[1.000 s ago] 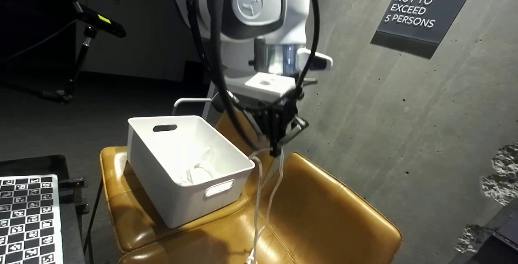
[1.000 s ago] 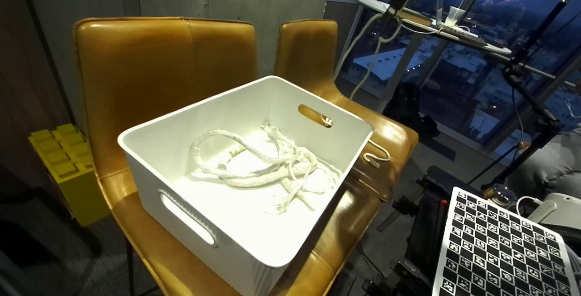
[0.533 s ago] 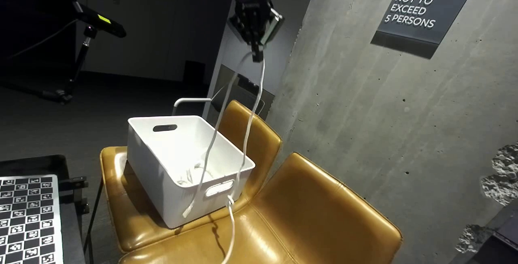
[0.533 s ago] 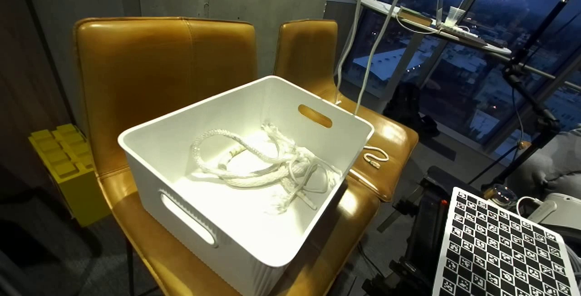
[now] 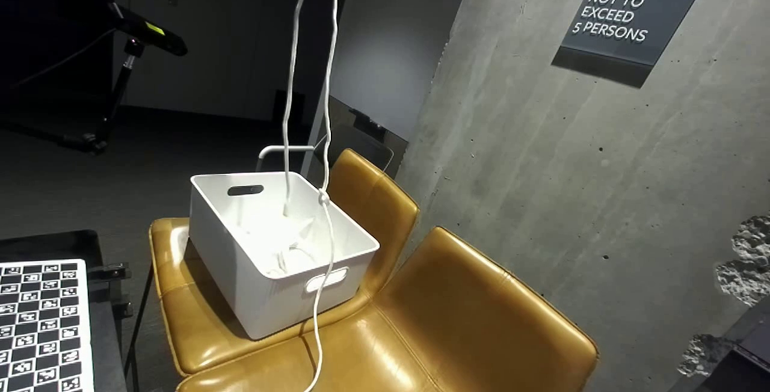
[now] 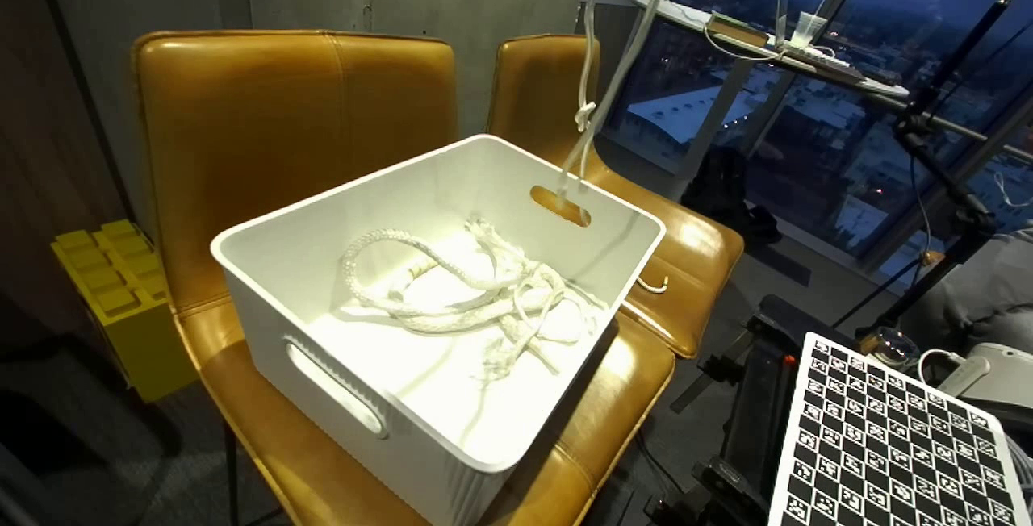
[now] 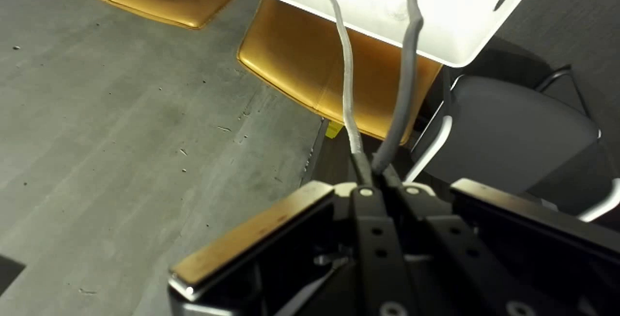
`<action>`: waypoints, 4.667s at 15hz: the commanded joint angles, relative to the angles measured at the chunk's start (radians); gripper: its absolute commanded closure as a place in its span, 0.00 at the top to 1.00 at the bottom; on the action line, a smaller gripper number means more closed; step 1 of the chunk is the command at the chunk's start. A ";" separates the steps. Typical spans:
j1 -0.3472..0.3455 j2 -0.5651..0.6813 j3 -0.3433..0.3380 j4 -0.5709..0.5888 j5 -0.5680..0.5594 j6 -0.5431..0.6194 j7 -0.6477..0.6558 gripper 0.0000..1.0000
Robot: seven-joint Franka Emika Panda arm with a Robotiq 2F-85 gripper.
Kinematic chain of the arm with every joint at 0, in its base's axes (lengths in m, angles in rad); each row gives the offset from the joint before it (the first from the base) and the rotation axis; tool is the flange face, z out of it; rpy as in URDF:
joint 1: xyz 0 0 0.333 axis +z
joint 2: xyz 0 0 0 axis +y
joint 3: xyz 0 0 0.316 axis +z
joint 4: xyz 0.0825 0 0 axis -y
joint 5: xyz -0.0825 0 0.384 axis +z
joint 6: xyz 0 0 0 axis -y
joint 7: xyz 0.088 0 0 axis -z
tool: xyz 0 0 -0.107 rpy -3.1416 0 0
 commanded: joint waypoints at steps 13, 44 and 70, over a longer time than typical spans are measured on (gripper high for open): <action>-0.024 0.349 -0.098 -0.021 -0.034 0.108 -0.010 0.01; -0.266 0.387 -0.225 -0.598 0.057 0.751 -0.532 1.00; -0.245 1.022 -0.183 0.124 -0.008 0.407 -0.600 1.00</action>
